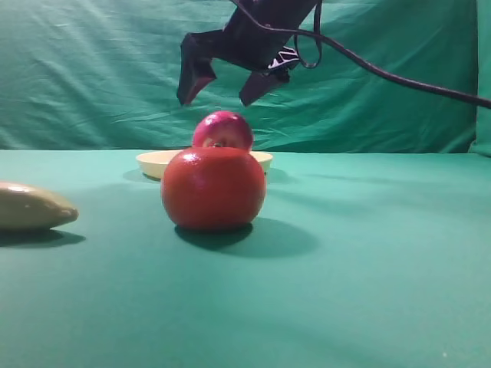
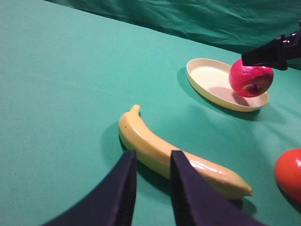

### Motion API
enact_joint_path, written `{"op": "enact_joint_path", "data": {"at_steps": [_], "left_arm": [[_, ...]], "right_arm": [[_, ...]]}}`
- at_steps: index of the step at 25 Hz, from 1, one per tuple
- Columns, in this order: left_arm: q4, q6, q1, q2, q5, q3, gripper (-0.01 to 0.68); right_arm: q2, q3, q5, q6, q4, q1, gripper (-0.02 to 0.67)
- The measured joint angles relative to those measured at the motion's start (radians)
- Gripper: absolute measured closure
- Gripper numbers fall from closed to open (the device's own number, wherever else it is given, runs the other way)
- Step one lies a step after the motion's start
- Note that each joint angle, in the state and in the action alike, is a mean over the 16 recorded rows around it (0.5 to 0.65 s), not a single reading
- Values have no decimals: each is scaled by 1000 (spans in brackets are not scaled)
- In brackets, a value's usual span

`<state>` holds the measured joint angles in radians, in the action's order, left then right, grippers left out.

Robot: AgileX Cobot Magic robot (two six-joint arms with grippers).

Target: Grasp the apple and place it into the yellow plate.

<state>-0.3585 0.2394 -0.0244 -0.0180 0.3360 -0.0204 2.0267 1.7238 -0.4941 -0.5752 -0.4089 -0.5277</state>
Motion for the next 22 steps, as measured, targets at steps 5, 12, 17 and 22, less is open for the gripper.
{"op": "enact_joint_path", "data": {"at_steps": [5, 12, 17, 22], "left_arm": [[0, 0, 0, 0, 0, 0, 516], [0, 0, 0, 0, 0, 0, 516], [0, 0, 0, 0, 0, 0, 516], [0, 0, 0, 0, 0, 0, 516]], "right_arm": [[-112, 0, -143, 44, 34, 20, 392], [-277, -60, -314, 145, 63, 62, 610], [-418, -205, -310, 220, 74, 87, 649], [-588, -420, -211, 251, 77, 93, 649]]}}
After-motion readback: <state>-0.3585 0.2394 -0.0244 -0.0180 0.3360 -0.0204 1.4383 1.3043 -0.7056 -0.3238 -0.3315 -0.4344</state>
